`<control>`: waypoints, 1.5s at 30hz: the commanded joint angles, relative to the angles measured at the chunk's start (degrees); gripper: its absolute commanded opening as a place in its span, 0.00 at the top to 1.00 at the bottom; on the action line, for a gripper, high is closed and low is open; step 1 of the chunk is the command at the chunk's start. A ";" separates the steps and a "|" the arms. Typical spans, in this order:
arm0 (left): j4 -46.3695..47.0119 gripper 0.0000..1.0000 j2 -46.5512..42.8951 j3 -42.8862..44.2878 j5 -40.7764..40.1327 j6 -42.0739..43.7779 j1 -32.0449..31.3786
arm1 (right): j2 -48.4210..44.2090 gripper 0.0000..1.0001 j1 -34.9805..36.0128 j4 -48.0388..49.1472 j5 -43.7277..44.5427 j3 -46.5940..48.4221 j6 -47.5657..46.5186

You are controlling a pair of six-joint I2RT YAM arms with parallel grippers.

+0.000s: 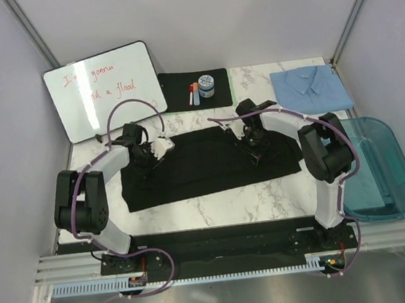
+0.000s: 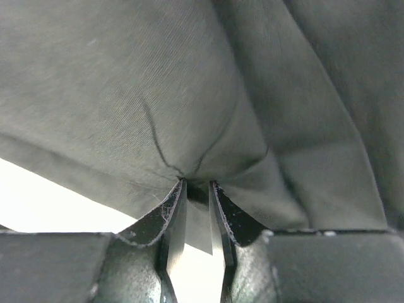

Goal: Fold and stack the long sleeve shirts
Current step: Fold the shirt

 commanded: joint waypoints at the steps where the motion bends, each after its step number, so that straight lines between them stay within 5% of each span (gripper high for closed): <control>1: -0.22 0.68 -1.46 -7.24 -9.28 6.34 4.03 | 4.91 0.73 2.20 3.69 4.04 2.42 1.12; 6: -4.69 0.64 -7.42 -9.54 -5.01 8.02 7.13 | 13.95 0.75 3.17 4.13 8.09 12.50 -0.98; 13: -11.38 0.01 -16.66 -3.49 7.76 0.73 3.70 | 18.99 0.78 -1.21 3.78 17.58 18.60 -8.97; 23: -12.10 0.01 -26.34 4.25 29.00 -6.39 3.70 | 24.25 0.77 -8.34 7.82 22.86 29.04 -21.73; 27: -9.56 0.01 -29.59 0.06 37.29 -3.41 3.79 | 28.56 0.77 -8.26 8.35 23.30 38.52 -23.75; 31: -10.95 0.03 -25.74 -0.49 30.81 2.11 3.17 | 25.59 0.75 -7.64 7.30 22.08 37.42 -23.67; 35: -11.48 0.24 -16.87 1.09 23.96 8.72 1.59 | 20.05 0.69 -7.03 7.12 18.57 31.35 -21.21; 45: -1.72 0.48 0.46 1.63 6.37 4.59 -12.46 | 9.50 0.62 -6.41 2.11 9.17 25.46 -8.38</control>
